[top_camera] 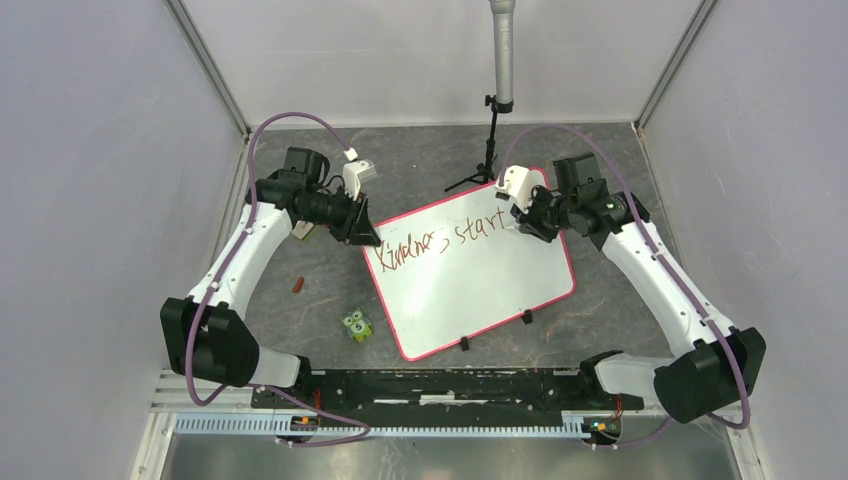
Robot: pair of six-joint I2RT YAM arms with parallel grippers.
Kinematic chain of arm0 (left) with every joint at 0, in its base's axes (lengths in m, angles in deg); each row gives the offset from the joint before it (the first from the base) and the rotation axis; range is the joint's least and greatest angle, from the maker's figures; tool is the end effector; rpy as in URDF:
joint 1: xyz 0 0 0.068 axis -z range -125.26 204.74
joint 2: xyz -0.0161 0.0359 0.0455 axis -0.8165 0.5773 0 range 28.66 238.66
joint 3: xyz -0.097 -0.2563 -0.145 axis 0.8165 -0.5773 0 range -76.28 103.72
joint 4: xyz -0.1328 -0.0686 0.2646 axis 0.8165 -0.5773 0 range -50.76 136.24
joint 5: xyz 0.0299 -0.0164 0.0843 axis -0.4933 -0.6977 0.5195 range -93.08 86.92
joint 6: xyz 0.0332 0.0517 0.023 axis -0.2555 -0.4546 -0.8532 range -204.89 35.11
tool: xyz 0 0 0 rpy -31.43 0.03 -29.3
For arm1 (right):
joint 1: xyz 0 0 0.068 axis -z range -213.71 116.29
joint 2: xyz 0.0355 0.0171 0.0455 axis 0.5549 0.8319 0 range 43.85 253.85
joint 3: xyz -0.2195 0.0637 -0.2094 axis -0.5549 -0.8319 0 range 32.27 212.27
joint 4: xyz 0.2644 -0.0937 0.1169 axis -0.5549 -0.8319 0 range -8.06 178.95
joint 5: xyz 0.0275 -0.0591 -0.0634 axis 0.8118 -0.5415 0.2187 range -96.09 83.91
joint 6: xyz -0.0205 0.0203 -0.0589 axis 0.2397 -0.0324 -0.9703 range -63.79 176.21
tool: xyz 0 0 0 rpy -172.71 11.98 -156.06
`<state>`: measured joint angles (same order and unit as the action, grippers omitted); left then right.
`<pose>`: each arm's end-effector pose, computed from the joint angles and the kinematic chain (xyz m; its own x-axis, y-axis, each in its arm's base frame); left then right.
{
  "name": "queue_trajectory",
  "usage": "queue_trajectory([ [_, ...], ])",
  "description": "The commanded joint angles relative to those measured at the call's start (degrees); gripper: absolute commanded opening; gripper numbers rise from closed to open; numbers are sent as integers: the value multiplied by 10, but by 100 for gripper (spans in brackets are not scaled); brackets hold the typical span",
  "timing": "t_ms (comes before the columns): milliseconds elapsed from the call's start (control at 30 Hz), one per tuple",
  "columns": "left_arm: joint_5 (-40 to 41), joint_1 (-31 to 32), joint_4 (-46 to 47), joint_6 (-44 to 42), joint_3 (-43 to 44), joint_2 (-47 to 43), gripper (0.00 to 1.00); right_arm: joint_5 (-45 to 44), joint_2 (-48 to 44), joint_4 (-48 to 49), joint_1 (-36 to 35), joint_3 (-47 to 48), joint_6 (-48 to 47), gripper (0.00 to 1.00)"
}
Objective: Write a sentence on the whiteboard
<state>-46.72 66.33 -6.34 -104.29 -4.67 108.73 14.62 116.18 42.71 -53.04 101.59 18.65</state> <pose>0.3037 -0.0986 0.3305 -0.6515 0.3791 -0.6572 0.7306 0.5470 -0.4087 0.2777 0.1168 0.3534 -0.2452 -0.6903 -0.6807 -0.8539 0.4862 -0.1855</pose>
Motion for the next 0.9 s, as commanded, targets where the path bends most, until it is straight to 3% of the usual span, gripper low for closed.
queue_trajectory([
  [0,36,4,5,-34,-8,-3,2,-16,-8,7,3,-3,-1,0],
  [233,37,4,6,-35,-13,-7,2,-60,12,9,3,47,-6,0],
  [467,37,4,6,-36,-15,-9,2,-47,26,-2,3,79,-6,0],
  [867,35,4,5,-38,-15,-5,2,-59,19,5,16,82,3,0],
])
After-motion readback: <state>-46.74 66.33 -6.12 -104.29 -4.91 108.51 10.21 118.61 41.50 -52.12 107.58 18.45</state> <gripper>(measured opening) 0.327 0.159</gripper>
